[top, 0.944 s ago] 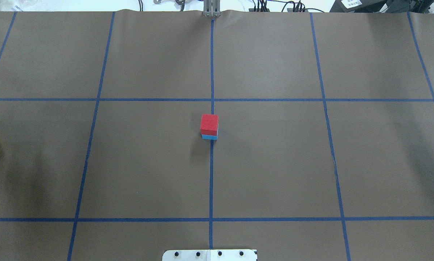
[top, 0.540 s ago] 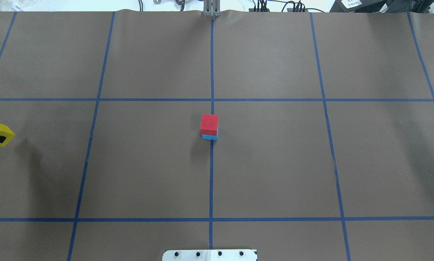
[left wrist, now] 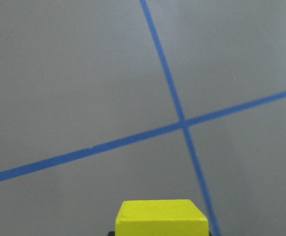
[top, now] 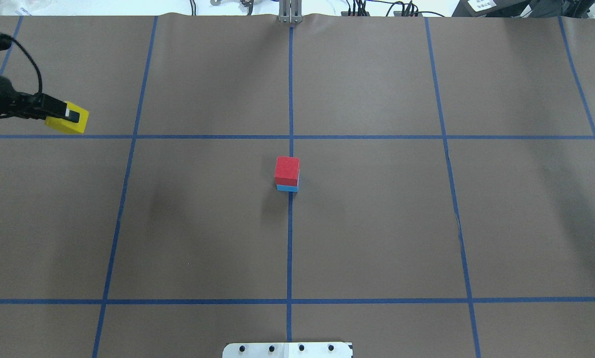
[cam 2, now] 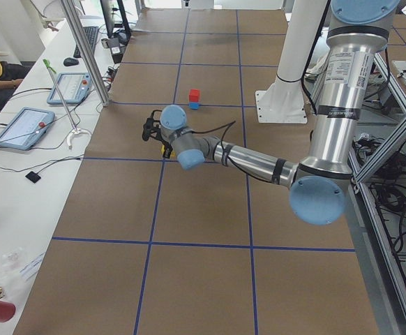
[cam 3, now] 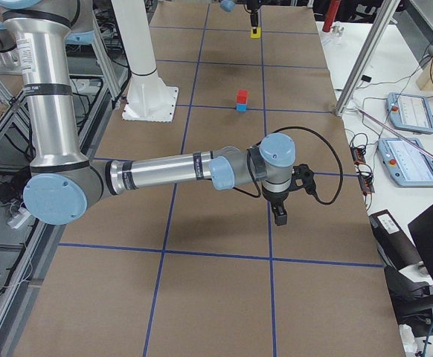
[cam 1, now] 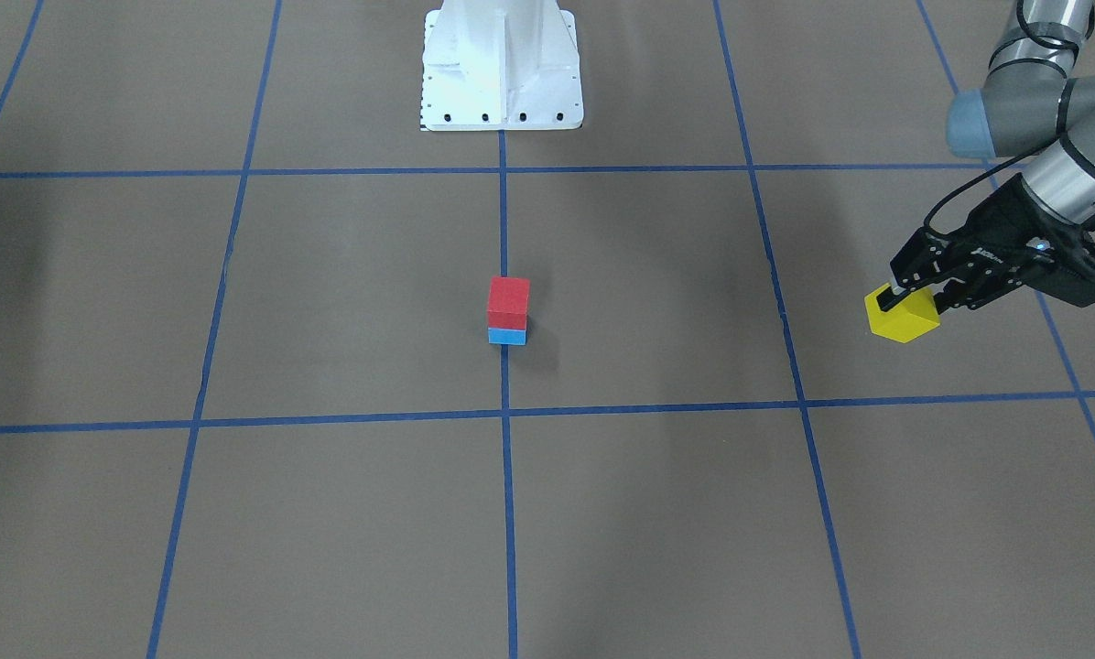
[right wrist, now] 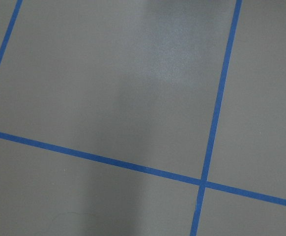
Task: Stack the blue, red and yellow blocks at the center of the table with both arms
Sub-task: 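Carry the yellow cube with the left gripper above the red cube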
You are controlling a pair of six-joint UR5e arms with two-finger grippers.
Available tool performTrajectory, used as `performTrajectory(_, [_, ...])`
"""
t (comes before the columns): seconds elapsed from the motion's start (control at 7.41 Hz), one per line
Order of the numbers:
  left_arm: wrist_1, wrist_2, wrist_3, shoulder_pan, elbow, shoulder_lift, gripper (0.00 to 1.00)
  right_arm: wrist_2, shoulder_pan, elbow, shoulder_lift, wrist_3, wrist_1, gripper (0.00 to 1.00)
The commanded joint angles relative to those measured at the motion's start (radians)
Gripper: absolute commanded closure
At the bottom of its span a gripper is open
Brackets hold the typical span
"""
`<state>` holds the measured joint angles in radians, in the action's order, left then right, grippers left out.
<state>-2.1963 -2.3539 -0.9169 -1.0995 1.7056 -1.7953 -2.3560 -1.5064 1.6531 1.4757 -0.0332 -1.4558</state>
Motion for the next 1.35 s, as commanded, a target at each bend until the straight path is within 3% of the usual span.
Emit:
performTrajectory(0.0, [0.385, 0.091, -0.075, 0.094, 0.089, -0.245, 1.00, -0.002, 0.000, -0.006, 0.000, -0.001, 0.000, 0.00])
performTrajectory(0.4, [0.738, 0.382, -0.228, 0.372, 0.053, -0.584, 1.00, -0.002, 0.000, -0.009, 0.000, -0.001, 0.000, 0.00])
performTrajectory(0.81, [0.745, 0.499, -0.279, 0.492, -0.119, -0.734, 1.00, -0.002, 0.000, -0.009, 0.000, -0.001, 0.000, 0.00])
performTrajectory(1.21, [0.696, 0.519, -0.266, 0.535, -0.191, -0.731, 1.00, -0.002, 0.000, -0.007, 0.000, -0.001, -0.002, 0.00])
